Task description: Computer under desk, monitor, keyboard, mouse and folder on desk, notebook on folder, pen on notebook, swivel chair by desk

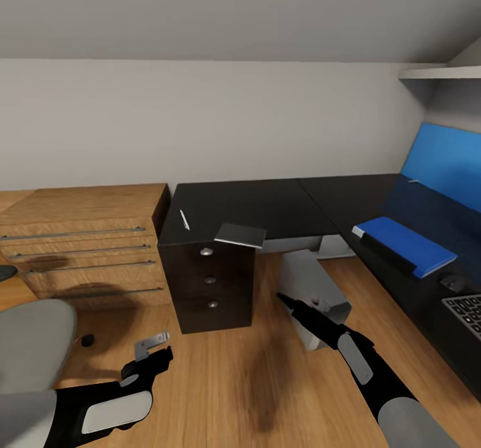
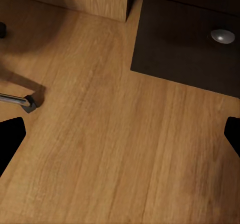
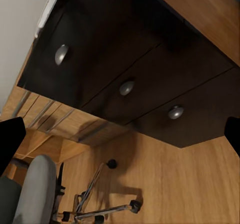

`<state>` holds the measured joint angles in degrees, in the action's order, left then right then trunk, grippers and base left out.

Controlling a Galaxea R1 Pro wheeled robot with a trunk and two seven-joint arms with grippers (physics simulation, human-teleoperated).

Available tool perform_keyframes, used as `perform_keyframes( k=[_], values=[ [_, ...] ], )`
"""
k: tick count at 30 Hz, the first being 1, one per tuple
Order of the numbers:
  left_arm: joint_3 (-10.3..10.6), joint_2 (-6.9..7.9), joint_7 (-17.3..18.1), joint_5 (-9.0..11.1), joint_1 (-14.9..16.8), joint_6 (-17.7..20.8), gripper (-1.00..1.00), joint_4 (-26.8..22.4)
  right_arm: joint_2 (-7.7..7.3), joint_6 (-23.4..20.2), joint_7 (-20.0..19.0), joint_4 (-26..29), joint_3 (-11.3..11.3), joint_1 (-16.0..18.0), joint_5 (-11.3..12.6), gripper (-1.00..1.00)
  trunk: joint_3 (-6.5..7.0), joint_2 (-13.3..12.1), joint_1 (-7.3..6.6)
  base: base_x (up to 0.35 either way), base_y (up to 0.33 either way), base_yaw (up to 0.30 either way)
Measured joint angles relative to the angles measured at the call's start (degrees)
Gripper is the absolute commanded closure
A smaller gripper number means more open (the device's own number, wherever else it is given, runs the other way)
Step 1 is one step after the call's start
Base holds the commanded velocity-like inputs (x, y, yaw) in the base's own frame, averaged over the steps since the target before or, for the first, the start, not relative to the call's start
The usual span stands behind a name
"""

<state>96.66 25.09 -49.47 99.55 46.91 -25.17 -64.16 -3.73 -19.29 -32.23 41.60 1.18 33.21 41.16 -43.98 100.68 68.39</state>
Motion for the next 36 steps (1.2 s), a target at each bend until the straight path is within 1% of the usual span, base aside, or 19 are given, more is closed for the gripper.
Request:
perform_keyframes(
  k=[5,7,10,11,12,16,18,21,28,36],
  values=[
    [0.02,-0.09,0.0,0.02,0.0,-0.02,-1.0,0.0,0.06,-3.27,-2.4,0.1,-0.06,0.01,0.75,-1.0,-0.9,2.01,1.1,0.0,0.0,0.0],
    [0.04,-0.11,-0.04,0.05,0.0,-0.01,-1.0,0.0,0.07,-4.81,-3.37,0.11,-0.1,0.02,2.06,-1.0,-1.26,2.81,1.54,0.0,0.0,0.0],
    [0.07,-0.13,-0.06,0.03,0.0,-0.03,-1.0,0.0,0.07,-5.76,-3.92,0.12,-0.1,0.03,3.97,-1.0,-1.26,2.82,1.54,0.0,0.0,0.0],
    [0.08,-0.15,-0.07,0.02,0.0,-0.05,-1.0,0.0,0.08,-6.12,-4.12,0.11,-0.09,0.01,5.25,-1.0,-1.26,2.82,1.54,0.0,0.0,0.0],
    [0.08,-0.17,-0.08,0.01,0.0,-0.07,-1.0,0.0,0.08,-6.25,-4.22,0.11,-0.08,0.01,5.88,-1.0,-1.26,2.82,1.54,0.0,0.0,0.0],
    [0.27,-0.27,-0.16,0.08,0.0,-0.14,-1.0,0.02,0.14,-6.6,-4.51,0.19,-0.06,0.01,7.95,-1.0,-1.26,2.82,1.54,0.0,0.0,0.0],
    [0.36,-0.29,-0.21,0.12,0.0,-0.18,-1.0,0.16,0.2,-6.68,-4.59,0.38,-0.02,0.0,8.49,-1.0,-1.26,2.82,1.54,0.003,0.0,0.0],
    [0.43,-0.32,-0.21,0.14,0.0,-0.23,-1.0,0.95,0.28,-6.74,-4.63,0.77,0.03,-0.01,8.82,-1.0,-1.26,2.82,1.53,0.098,0.0,0.0],
    [0.51,-0.38,0.34,0.09,0.0,-0.25,-1.0,1.9,0.61,-6.73,-4.69,1.19,0.15,-0.02,9.03,-1.0,-1.26,2.82,1.52,0.223,0.0,0.0],
    [0.52,-0.57,0.66,0.06,0.0,-0.33,-1.0,2.05,1.04,-6.42,-4.68,2.7,0.17,-0.18,9.04,-1.0,-1.26,2.82,1.53,0.084,0.002,0.0]
  ],
)
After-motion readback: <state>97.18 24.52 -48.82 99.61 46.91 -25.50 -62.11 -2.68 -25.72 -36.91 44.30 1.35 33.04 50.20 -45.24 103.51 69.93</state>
